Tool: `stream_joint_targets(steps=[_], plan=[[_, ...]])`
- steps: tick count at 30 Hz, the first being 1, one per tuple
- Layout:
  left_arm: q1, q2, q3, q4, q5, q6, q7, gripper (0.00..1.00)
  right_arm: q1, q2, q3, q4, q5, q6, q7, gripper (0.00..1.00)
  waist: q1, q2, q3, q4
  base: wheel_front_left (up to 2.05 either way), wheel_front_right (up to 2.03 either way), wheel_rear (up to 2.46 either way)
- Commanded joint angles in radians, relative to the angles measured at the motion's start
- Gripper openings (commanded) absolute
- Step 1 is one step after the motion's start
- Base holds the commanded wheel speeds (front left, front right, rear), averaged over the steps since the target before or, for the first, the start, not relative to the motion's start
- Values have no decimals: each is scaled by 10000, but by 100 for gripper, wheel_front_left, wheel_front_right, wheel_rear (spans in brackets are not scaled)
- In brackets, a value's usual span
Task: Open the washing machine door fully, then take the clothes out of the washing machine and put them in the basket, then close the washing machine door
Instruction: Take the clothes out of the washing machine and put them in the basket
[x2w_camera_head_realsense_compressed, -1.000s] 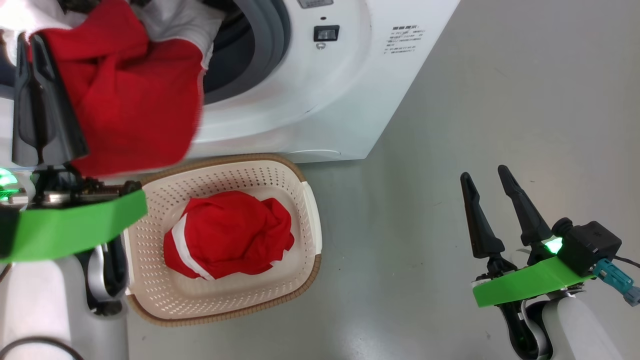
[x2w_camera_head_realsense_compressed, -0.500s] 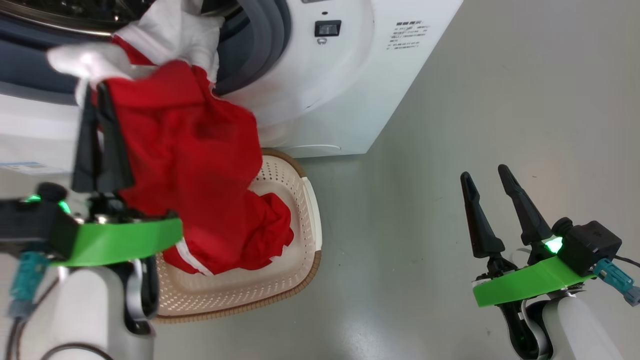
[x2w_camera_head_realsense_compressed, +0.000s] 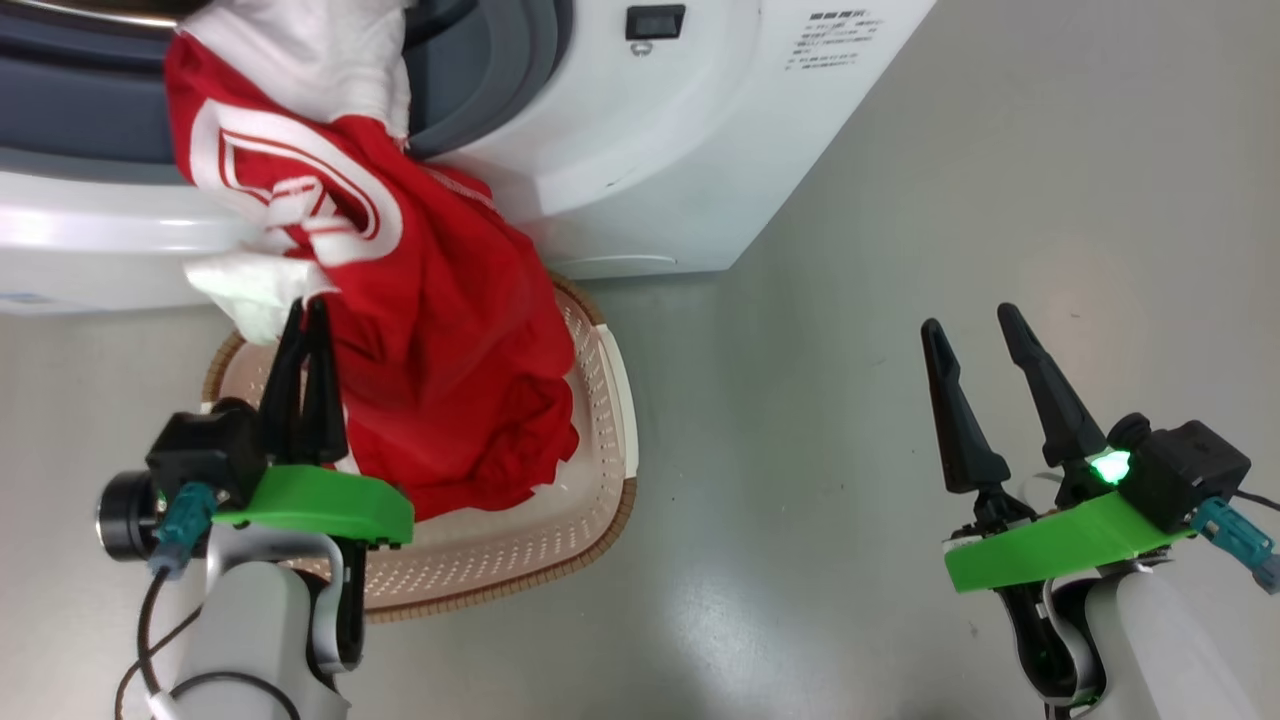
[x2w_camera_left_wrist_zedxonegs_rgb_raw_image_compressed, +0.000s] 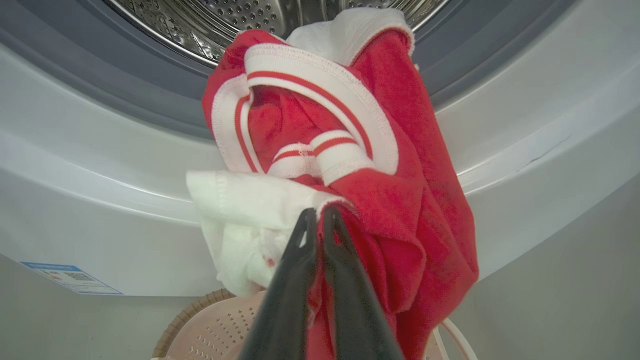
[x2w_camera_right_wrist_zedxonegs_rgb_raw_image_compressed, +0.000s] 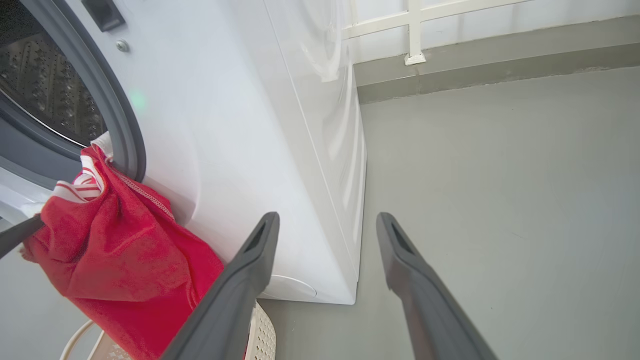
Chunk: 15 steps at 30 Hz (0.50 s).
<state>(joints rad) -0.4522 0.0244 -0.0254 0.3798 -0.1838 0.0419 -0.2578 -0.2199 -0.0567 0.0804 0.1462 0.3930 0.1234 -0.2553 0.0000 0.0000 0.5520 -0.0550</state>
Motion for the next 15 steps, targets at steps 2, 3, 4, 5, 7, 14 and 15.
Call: stream_joint_targets(steps=[2, 3, 4, 5, 7, 14, 15], plan=[[-137, 258, 220, 242, -1, -155, -40, 0, -108, 3, 243, -272, -187, 73, -65, 100, 0, 0, 233, -19, 0, 0, 0], [-201, 258, 208, 480, 17, -181, -40, 0, -134, 4, 249, -273, -189, 73, -65, 100, 0, 0, 285, -22, 0, 0, 0], [-257, 258, 193, 724, 47, -197, -40, 0, -154, 6, 261, -275, -191, 73, -65, 100, 0, 0, 335, -31, 0, 0, 0], [-313, 258, 193, 962, 41, -220, -40, 0, -172, 7, 279, -276, -192, 73, -65, 100, 0, 0, 383, -48, 0, 0, 0], [-417, 258, 192, 1422, 62, -254, -40, 6, -196, 12, 310, -292, -201, 73, -65, 100, 0, 0, 468, -79, 0, 0, 0], [-948, 258, 144, 2548, 210, -380, -40, 18, -347, 25, 329, -326, -199, 73, -65, 100, 0, 0, 802, -118, 0, 0, 0], [-1021, 258, 126, 2685, 226, -387, -40, 18, -362, 25, 328, -323, -200, 73, -65, 100, 0, 0, 836, -118, 0, 0, 0]])
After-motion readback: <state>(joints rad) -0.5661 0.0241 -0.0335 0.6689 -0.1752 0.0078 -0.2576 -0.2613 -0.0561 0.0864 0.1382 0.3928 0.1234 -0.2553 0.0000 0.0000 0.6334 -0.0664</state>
